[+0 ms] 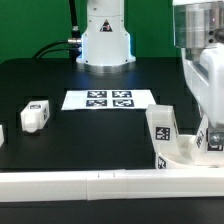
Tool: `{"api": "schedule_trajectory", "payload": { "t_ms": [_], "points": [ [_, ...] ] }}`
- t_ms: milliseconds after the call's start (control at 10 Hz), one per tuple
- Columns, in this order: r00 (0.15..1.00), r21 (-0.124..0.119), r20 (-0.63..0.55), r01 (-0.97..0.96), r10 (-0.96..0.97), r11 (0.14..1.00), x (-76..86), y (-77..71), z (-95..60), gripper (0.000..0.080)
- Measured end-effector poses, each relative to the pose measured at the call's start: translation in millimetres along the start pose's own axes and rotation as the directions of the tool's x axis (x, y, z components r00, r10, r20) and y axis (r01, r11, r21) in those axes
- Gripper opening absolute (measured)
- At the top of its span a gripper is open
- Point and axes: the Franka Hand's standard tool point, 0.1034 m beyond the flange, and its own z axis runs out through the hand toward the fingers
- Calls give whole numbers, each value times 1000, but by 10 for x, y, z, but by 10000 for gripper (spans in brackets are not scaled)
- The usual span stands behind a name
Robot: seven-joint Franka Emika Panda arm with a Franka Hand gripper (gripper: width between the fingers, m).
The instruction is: Assemble stool
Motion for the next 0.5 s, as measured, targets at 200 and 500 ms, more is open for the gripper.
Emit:
{"api": "schedule_trajectory", "payload": {
  "t_ms": [200,500],
  "points": [
    [987,20,10,-161,161,987,-15,-7,4,334],
    [993,18,9,-119,119,993,-20,0,9,576]
  ]
}}
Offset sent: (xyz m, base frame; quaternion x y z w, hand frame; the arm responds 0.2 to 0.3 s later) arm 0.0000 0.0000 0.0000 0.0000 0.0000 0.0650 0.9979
